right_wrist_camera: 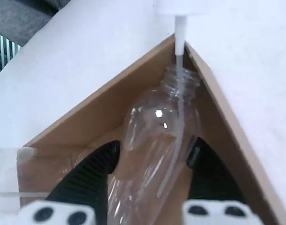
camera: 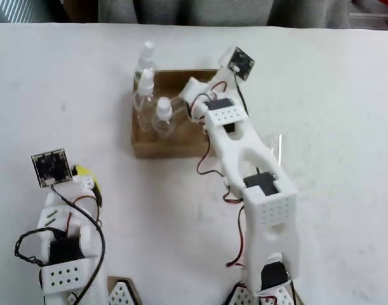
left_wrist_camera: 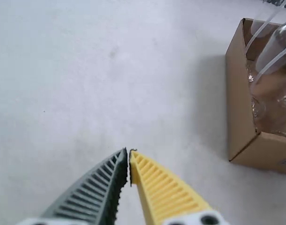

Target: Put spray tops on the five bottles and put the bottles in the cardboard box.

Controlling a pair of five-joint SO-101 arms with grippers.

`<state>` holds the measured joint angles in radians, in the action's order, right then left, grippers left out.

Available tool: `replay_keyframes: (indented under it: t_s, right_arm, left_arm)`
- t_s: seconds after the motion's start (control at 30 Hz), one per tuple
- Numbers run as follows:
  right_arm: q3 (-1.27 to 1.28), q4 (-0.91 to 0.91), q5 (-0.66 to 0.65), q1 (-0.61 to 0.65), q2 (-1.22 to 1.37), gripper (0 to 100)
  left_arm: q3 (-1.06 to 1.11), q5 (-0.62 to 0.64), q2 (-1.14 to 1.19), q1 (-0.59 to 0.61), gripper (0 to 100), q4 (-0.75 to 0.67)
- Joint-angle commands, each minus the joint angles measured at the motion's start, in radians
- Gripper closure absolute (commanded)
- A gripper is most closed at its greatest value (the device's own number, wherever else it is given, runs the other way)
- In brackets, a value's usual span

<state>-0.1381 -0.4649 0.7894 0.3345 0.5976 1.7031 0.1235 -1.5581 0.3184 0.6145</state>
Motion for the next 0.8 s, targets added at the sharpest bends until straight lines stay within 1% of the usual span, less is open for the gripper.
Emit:
replay_keyframes:
  t_s: [0.0, 0.1, 0.27, 0.4, 0.57, 0.77]
  right_arm:
    - [-0.044, 0.018, -0.023, -0.035, -0.022, 92.3]
    - [-0.037, 0.013, -0.089, -0.035, -0.064, 94.0]
    - [-0.037, 0.012, -0.095, -0.045, -0.096, 97.4]
    - [-0.037, 0.015, -0.097, -0.062, -0.104, 97.3]
    - [-0.038, 0.018, -0.147, -0.068, -0.105, 97.4]
    - [-0.037, 0.013, -0.153, -0.074, -0.12, 97.5]
  left_arm:
    - [-0.006, 0.002, -0.019, -0.013, 97, 0.011]
    - [-0.006, 0.002, -0.019, -0.015, 97, 0.011]
    - [-0.006, 0.002, -0.019, -0.015, 97, 0.011]
    - [-0.006, 0.002, -0.019, -0.015, 97, 0.011]
    - [-0.006, 0.002, -0.019, -0.015, 97, 0.011]
    - [-0.006, 0.002, -0.019, -0.015, 97, 0.011]
